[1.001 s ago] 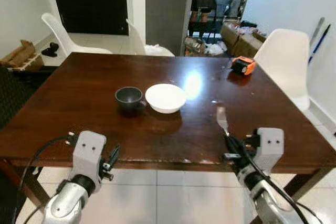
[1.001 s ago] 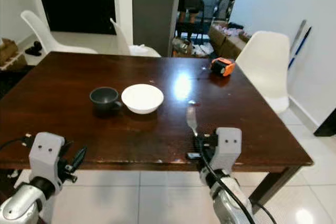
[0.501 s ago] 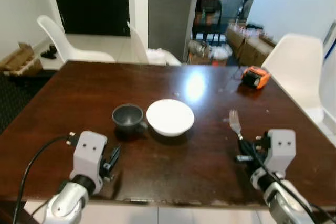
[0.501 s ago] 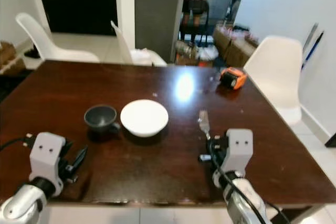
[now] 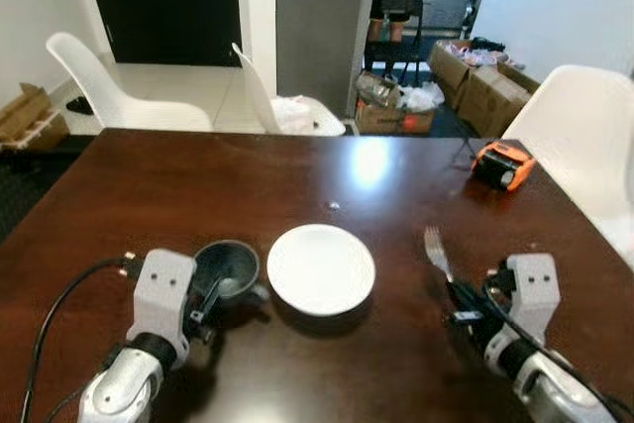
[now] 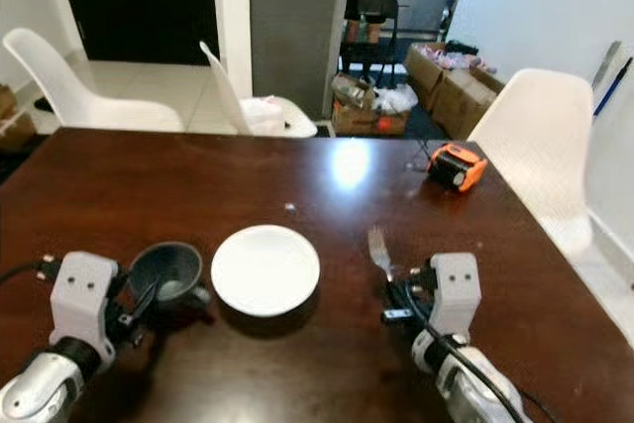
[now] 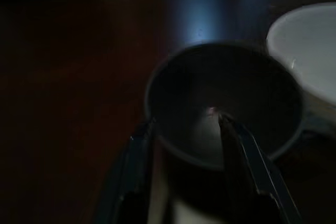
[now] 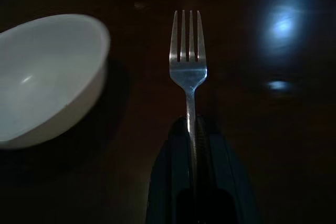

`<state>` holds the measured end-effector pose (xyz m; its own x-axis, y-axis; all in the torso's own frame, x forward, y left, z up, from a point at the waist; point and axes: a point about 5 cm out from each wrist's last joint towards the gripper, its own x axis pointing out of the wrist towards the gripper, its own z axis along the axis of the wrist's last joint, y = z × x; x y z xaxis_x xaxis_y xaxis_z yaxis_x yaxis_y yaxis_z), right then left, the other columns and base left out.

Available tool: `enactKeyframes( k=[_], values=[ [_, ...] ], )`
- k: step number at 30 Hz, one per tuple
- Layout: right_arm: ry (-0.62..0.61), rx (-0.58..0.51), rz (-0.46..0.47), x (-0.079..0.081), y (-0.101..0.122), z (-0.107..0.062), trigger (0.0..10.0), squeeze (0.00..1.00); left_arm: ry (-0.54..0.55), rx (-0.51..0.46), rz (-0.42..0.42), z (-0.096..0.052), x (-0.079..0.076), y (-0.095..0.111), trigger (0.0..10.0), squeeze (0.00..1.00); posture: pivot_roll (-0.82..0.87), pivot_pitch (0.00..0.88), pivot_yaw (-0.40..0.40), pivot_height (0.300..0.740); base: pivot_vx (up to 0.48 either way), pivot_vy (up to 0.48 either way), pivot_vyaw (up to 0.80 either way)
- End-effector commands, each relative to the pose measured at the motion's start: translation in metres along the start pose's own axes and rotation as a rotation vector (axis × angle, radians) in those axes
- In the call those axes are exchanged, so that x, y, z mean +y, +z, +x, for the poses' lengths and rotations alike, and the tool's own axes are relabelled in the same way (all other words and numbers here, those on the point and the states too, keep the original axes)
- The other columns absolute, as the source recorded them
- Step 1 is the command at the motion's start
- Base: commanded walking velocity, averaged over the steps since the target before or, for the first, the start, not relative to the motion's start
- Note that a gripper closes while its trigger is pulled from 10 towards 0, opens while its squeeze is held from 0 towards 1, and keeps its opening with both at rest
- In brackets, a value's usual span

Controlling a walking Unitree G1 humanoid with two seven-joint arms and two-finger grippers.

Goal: Setting the table

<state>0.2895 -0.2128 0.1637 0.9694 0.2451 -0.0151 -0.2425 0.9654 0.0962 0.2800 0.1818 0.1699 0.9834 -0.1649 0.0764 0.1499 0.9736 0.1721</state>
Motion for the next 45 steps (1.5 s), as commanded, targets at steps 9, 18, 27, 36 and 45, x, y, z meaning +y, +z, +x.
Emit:
enactKeyframes(
  k=[9, 18, 27, 36, 45],
  values=[
    [0.084, 0.035, 0.015, 0.018, -0.008, 0.004, 10.0, 0.00, 0.079, 0.002, -0.001, -0.008, 0.017, -0.002, 10.0, 0.00, 0.05, 0.169, 0.067, 0.740, 0.000, 0.000, 0.00],
    [0.000, 0.048, -0.007, 0.005, -0.012, 0.010, 10.0, 0.00, 0.111, -0.029, -0.008, -0.006, 0.027, 0.006, 10.0, 0.00, 0.05, 0.173, 0.073, 0.740, 0.000, 0.000, 0.00],
    [-0.007, 0.059, 0.012, -0.006, -0.014, 0.029, 10.0, 0.00, 0.137, -0.049, 0.025, -0.005, 0.043, 0.015, 10.0, 0.00, 0.08, 0.183, 0.093, 0.740, 0.000, 0.000, 0.00],
    [0.008, 0.048, -0.006, -0.011, -0.005, 0.053, 10.0, 0.00, 0.152, -0.056, 0.053, -0.008, 0.052, 0.023, 10.0, 0.00, 0.11, 0.201, 0.103, 0.740, 0.000, 0.000, 0.00],
    [0.050, 0.040, 0.007, -0.002, -0.005, 0.070, 10.0, 0.00, 0.151, -0.059, 0.063, -0.010, 0.054, 0.026, 10.0, 0.00, 0.13, 0.204, 0.100, 0.740, 0.000, 0.000, 0.00]
  ],
)
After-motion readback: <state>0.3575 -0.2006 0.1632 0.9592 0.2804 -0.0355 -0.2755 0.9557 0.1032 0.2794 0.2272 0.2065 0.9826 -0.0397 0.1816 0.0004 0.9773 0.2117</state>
